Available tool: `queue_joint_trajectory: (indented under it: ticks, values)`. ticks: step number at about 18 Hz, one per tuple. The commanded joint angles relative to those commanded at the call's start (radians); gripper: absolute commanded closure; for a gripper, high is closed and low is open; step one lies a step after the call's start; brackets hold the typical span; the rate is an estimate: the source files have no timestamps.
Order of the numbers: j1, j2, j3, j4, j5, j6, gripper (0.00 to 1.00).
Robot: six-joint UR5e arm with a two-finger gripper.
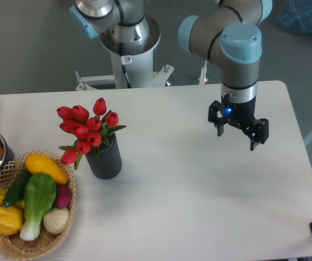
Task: Pick up the flowers from the vase
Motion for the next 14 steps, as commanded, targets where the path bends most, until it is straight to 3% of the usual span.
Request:
queue_joint_trajectory:
  ticks: [6,14]
  values:
    - [-0.005,0.014,-0.018,0.001,0.002,-0.015,0.0]
    - [-0.005,0.098,-0.175,0.05,-0.047,-0.003,0.0]
